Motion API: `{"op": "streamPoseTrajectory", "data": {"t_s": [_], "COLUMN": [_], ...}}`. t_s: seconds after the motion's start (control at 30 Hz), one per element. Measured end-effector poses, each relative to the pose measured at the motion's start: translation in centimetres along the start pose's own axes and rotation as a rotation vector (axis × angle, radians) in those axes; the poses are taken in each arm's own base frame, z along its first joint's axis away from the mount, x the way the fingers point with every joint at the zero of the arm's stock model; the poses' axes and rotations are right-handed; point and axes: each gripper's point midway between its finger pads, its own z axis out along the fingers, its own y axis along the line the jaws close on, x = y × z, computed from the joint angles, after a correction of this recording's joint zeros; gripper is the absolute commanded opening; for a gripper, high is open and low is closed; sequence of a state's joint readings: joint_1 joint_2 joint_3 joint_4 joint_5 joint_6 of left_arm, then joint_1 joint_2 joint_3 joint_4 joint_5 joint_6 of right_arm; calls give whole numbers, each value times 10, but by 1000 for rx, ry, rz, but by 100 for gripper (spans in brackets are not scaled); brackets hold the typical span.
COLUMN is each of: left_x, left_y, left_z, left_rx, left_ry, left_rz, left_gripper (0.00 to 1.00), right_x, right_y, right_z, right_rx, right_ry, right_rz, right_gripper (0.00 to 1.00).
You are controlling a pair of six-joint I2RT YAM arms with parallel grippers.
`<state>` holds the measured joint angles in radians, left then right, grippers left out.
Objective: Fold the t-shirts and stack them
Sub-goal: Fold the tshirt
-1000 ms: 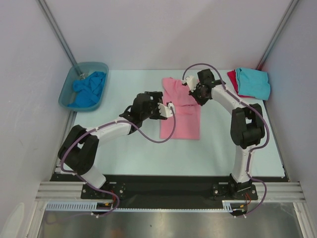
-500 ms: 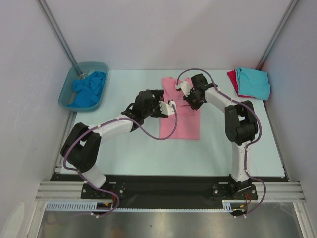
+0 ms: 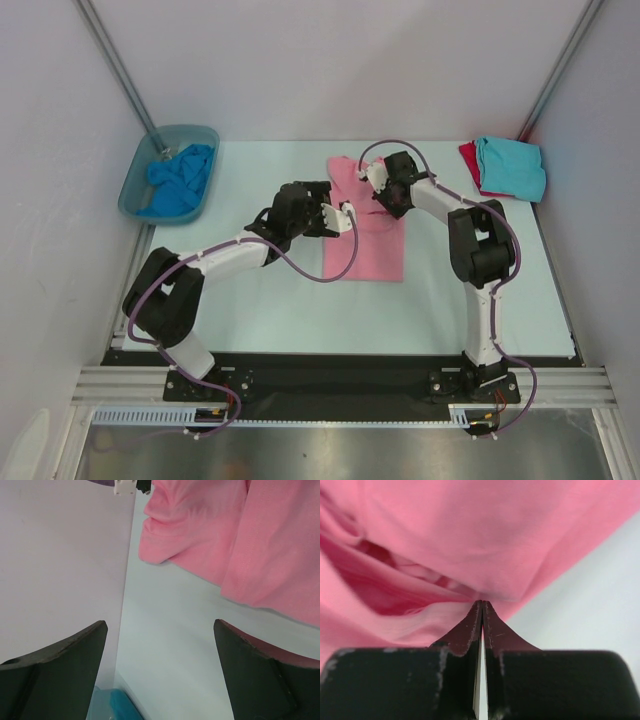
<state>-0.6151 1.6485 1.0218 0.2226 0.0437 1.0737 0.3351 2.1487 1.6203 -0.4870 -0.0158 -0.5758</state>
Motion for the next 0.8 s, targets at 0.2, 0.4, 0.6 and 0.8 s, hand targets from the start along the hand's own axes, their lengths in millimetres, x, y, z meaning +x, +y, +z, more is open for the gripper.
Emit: {"op": "streamPoseTrajectory", "data": {"t_s": [0.2,0.4,0.6,0.8], "left_x": [0,1,6,2], "left_y": [0,0,-19,-44], "left_z": [0,-2,-24,-40], "left_rx": [-1,-4,7,83], "left_ry": [0,6,-35,-124], "left_rz": [-1,4,107,202], "left_gripper": [93,93,96,98], "right_x": [1,9,19,14], "right_y": [-19,-22,0,19], "right_z": [0,-1,-54,-123], "right_rx": [96,119,129,163], "right_ry": [8,34,25,-113], "right_rz": [-1,-32,-200,-433], "right_gripper": [4,28,74,77]}}
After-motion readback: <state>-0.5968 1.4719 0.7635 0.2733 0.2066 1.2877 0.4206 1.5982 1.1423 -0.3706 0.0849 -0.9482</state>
